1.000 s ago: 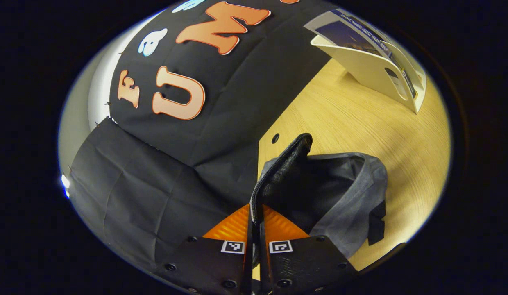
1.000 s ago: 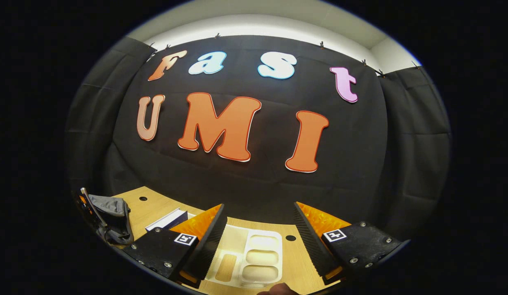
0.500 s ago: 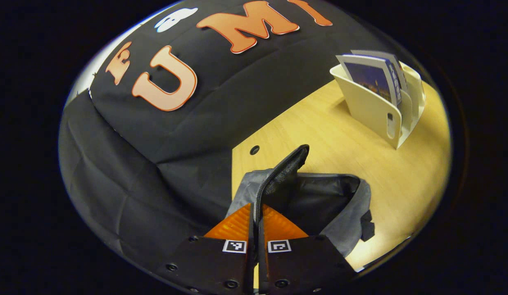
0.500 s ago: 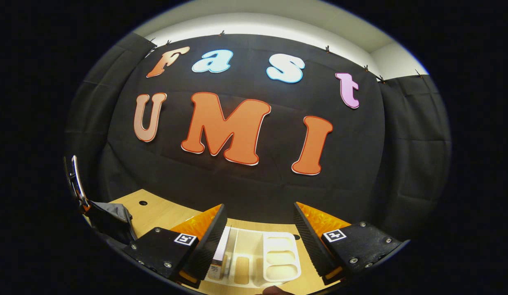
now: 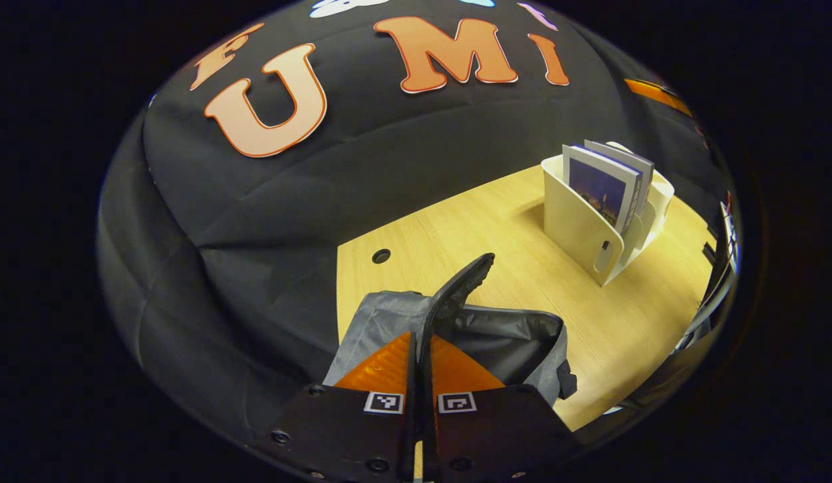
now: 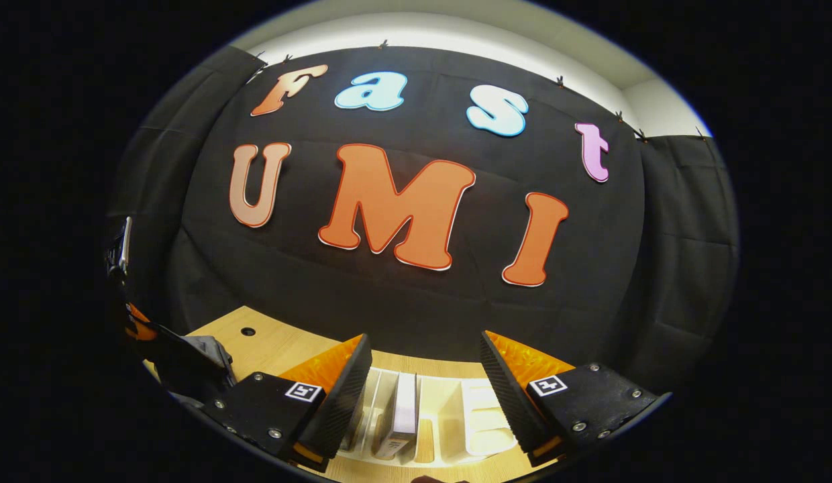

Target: Open the schoolbag, grab two books from the bookshelf and put them into the schoolbag.

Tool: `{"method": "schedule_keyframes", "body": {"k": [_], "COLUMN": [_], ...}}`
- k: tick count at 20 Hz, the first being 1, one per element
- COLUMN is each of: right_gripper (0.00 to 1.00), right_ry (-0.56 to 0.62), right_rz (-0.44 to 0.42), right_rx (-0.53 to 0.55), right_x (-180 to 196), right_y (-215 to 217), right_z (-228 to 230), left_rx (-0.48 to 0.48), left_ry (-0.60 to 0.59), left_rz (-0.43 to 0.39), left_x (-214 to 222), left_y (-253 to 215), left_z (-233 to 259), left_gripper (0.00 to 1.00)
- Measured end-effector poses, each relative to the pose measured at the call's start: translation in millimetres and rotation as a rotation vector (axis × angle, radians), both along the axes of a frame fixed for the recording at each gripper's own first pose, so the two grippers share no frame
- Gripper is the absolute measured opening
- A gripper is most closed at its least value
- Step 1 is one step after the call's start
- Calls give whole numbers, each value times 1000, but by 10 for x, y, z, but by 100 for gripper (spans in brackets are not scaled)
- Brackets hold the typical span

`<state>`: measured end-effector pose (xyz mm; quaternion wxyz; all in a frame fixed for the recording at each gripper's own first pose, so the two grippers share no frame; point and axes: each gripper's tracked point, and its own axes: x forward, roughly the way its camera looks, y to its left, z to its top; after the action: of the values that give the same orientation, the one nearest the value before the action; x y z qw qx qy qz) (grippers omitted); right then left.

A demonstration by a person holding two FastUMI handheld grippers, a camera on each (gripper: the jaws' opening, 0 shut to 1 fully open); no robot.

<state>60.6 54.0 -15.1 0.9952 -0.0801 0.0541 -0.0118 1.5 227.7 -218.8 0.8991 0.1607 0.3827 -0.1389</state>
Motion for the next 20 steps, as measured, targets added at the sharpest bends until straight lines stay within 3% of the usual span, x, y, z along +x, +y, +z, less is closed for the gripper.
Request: {"method": "schedule_keyframes", "body": {"k": [5,7,8,13,16,20], "right_gripper": [96,97,97,98,98,99], "right_ry": [165,263,313,492,655,809], "right_rz": [23,-1,-16,-21,23,22], "right_rx": [-22,-11,-6,-7,43,53], "right_x": [163,180,157,263,185,227], "right_y": [223,276,276,520,701,781], "right_z": [-346,-495,-571,-778,-1010,-1308], "left_rx": [-125,-129,-130,-170,-170,-161], "left_ry": [38,58,64,124,166,180], "left_rz": [-56,-104,-131,-219,-250,-290], "left_x": [170,192,216,305,355,407], "left_y": [129,199,230,260,254,228], "left_z": [169,180,187,267,316,333], "left_gripper": [5,9,4,4,5,5]}}
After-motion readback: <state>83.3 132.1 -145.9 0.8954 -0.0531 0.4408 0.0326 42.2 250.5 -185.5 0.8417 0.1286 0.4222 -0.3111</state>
